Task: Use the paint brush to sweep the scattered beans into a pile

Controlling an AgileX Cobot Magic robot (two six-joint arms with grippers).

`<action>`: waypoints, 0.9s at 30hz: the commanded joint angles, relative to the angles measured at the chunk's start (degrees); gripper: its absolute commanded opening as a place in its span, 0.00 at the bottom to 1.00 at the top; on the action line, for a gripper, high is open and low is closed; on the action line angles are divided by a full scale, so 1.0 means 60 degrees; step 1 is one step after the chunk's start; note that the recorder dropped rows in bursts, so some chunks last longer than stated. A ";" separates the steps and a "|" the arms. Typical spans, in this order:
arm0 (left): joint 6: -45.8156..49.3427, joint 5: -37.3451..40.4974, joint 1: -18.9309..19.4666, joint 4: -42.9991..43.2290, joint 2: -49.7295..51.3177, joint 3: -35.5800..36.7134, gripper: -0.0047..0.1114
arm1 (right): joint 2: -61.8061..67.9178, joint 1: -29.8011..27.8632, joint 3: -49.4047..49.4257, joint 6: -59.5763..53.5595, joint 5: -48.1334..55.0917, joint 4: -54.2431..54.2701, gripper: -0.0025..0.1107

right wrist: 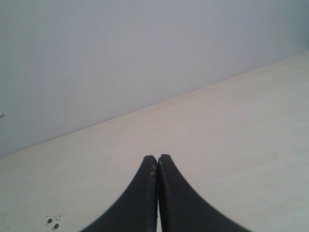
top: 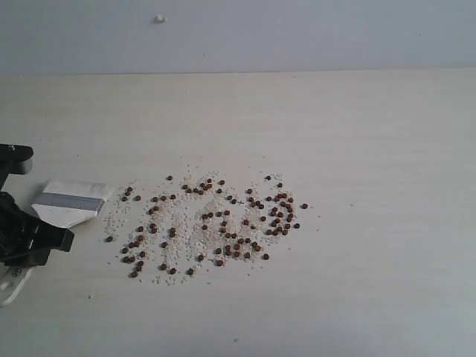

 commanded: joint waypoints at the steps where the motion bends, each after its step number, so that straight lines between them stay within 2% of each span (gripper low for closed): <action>1: 0.0194 0.0330 -0.0078 0.0051 -0.0078 -0.0601 0.04 | 0.0006 0.0004 0.0004 -0.0014 -0.0179 -0.0359 0.02; 6: 0.0255 0.0850 -0.0078 0.0051 -0.0078 -0.1349 0.04 | 0.0006 0.0004 0.0004 -0.0014 -0.2066 -0.0274 0.02; 12: 0.0363 0.0969 -0.0078 0.0051 -0.0078 -0.1592 0.04 | 0.0006 0.0004 0.0004 0.0029 -0.3148 -0.0274 0.02; 15: 0.0387 0.0772 -0.0078 0.0051 -0.0095 -0.1592 0.04 | 0.0006 0.0004 0.0004 0.0618 -0.3723 0.0325 0.02; 18: 0.0387 0.0764 -0.0078 0.0051 -0.0117 -0.1688 0.04 | 0.0006 0.0004 0.0004 0.1475 -0.5518 0.1096 0.02; 19: 0.0387 0.0949 -0.0078 0.0051 -0.0135 -0.1862 0.04 | 0.0006 0.0004 0.0004 0.2032 -0.6967 0.0667 0.02; 20: 0.0387 0.1087 -0.0078 0.0051 -0.0135 -0.1938 0.04 | 0.0006 0.0004 0.0004 0.2371 -0.7277 0.0277 0.02; 24: 0.0387 0.1493 -0.0078 0.0051 -0.0135 -0.2229 0.04 | 0.0006 0.0004 -0.0257 0.3645 -0.7459 -0.3108 0.02; 27: 0.0387 0.1618 -0.0078 0.0032 -0.0135 -0.2422 0.04 | 0.0767 0.0004 -0.0729 0.3847 -0.7846 -0.5740 0.02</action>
